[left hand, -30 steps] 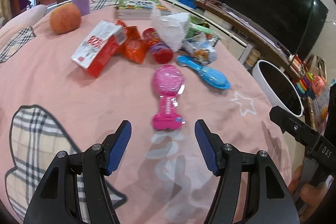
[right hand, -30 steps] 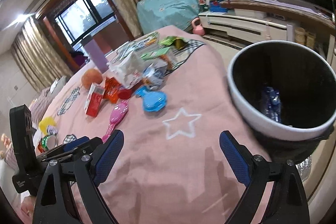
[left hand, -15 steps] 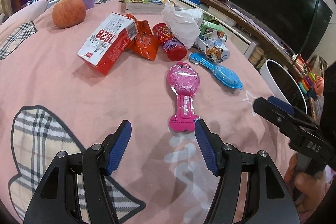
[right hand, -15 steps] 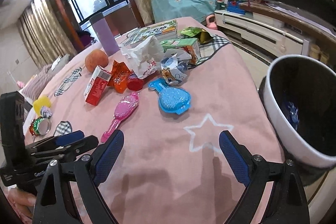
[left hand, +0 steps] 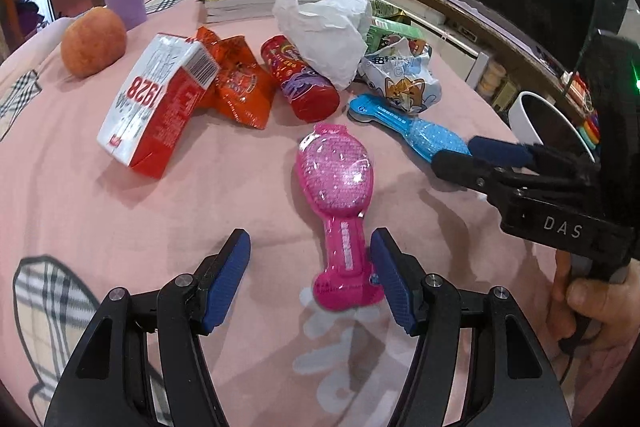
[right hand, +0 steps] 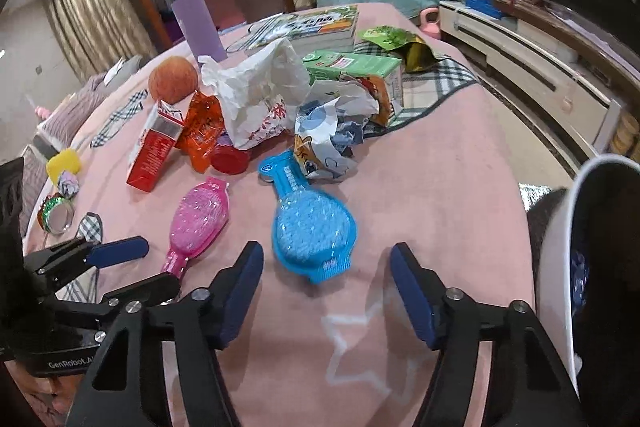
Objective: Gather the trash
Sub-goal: 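Grasp the pink brush with left tool while right tool grasps blue scoop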
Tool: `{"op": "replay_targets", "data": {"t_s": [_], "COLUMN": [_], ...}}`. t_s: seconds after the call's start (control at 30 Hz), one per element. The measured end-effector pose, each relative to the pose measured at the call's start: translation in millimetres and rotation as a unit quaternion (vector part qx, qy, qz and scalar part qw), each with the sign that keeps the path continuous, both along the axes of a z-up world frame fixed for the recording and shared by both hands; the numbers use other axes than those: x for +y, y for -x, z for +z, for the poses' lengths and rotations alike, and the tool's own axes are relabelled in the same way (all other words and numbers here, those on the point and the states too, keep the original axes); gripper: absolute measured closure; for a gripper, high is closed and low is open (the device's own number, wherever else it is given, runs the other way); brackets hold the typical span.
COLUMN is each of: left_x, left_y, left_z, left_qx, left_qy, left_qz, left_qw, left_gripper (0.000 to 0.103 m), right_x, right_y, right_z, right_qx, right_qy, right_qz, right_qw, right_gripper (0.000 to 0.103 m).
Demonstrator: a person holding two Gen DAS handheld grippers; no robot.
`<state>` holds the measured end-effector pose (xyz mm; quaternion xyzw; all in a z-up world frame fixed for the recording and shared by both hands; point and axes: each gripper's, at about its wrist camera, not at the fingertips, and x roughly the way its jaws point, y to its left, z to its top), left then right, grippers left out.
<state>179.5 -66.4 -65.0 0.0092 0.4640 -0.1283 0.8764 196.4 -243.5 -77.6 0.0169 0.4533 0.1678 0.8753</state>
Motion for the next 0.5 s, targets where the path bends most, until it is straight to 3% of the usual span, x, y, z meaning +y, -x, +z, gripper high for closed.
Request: {"op": "replay_targets", "data": {"t_s": [0.13, 0.2, 0.27, 0.33, 0.5], "left_x": [-8, -10, -11, -10, -5], "left_y": [-1, -1, -2, -1, 3], "left_z": [-2, -2, -1, -1, 1], "left_qx": [-0.009, -0.014, -0.019, -0.021, -0.022], "left_qy": [-0.016, -0.02, -0.02, -0.018, -0.003], "left_qz": [-0.01, -0.013, -0.017, -0.021, -0.019], "left_qw": [0.9998, 0.9996, 0.9995, 0.9994, 0.9996], "left_gripper": [0.044, 0.052, 0.073, 0.083, 0.083], "right_x": [7, 12, 15, 14, 11], "right_y": [-6, -7, -6, -4, 8], "right_z": [0, -2, -4, -4, 0], "right_qx": [-0.003, -0.004, -0.007, -0.009, -0.01], "right_qy": [0.009, 0.018, 0.033, 0.037, 0.026], "right_qz": [0.025, 0.034, 0.032, 0.027, 0.017], "right_qw": [1.0, 0.999, 0.999, 0.999, 0.999], "right_gripper": [0.037, 0.039, 0.048, 0.054, 0.055]}}
